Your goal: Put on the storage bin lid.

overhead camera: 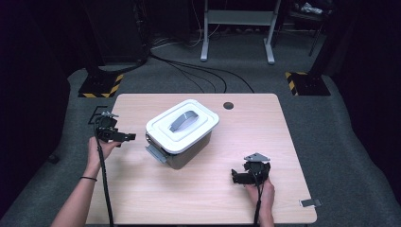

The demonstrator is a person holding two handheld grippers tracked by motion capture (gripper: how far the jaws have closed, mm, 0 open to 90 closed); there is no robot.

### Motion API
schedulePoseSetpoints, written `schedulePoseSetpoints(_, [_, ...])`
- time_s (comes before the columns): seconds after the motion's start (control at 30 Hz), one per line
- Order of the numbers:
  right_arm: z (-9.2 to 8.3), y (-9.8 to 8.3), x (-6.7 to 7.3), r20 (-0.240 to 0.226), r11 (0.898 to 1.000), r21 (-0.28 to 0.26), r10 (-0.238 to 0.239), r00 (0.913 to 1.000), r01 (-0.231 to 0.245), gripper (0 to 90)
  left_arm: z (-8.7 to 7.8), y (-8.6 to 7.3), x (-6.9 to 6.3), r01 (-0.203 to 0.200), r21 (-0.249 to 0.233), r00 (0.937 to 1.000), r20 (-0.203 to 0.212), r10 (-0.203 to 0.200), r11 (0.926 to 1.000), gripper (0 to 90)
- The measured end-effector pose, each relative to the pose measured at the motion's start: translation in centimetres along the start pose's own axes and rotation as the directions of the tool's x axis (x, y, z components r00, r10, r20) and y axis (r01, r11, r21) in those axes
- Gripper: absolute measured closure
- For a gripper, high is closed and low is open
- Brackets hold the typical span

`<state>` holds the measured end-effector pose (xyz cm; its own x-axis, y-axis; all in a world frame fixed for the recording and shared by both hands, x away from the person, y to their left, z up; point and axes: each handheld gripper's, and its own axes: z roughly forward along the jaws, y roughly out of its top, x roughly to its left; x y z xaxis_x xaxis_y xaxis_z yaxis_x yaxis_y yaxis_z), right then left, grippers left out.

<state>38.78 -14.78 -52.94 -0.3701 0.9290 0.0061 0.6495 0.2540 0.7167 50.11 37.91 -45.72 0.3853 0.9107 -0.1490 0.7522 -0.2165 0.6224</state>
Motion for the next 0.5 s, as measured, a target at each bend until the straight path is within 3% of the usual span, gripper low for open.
schedulePoseSetpoints(0.17, [0.0,0.0,0.0,0.000,1.000,0.000,0.000,1.0000,0.000,0.2,1.5,-1.3,0.7,0.048,0.012,0.9983,0.031,-0.049,0.9988,4.3])
schedulePoseSetpoints(0.27, [0.0,0.0,0.0,0.000,1.000,0.000,0.000,1.0000,0.000,0.2,1.8,-1.7,0.8,0.038,0.012,0.9991,0.018,-0.038,0.9992,4.9])
schedulePoseSetpoints(0.4, [0.0,0.0,0.0,0.000,1.000,0.000,0.000,1.0000,0.000,0.2,2.6,-2.4,1.0,0.054,0.011,0.9977,0.040,-0.054,0.9985,4.8])
schedulePoseSetpoints(0.5, [0.0,0.0,0.0,0.000,1.000,0.000,0.000,1.0000,0.000,0.2,3.2,-3.0,1.0,0.045,0.000,0.9988,0.020,-0.045,0.9990,5.3])
